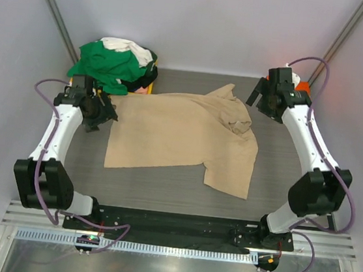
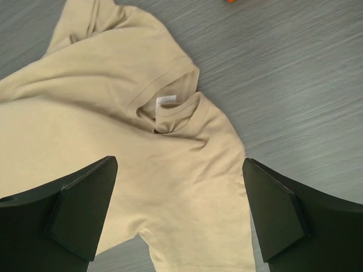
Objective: Fold and stack the t-shirts
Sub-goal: Flatten the tshirt out, then fold the tshirt
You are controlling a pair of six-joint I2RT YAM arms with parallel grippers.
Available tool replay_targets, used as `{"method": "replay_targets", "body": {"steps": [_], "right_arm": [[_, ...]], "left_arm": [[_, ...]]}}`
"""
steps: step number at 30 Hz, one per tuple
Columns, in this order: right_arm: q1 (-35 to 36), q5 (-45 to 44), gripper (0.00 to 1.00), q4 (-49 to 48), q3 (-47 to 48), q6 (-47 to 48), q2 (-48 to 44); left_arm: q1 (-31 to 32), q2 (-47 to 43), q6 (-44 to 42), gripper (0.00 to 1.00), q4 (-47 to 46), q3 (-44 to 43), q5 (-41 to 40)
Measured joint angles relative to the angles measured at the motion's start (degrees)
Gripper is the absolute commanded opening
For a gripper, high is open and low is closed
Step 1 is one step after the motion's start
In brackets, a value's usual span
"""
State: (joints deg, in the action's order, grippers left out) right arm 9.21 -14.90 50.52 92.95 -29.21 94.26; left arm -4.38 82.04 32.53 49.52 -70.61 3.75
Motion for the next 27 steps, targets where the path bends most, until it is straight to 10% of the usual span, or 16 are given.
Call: {"method": "replay_targets", "body": {"steps": [17,27], "right_arm": [[0.9,10.6,0.98,-17.8,-34.8,-2.2,-4.3],[0.8,7.9,0.96,-19.9,-53.9,-12.1,-27.8]], "left_arm": [[5.7,-10.9,12.2,0.69,-9.0,24.7,0.3],[5.7,-27.5,24.8,0.74,-10.6,39.0,-8.5]]}}
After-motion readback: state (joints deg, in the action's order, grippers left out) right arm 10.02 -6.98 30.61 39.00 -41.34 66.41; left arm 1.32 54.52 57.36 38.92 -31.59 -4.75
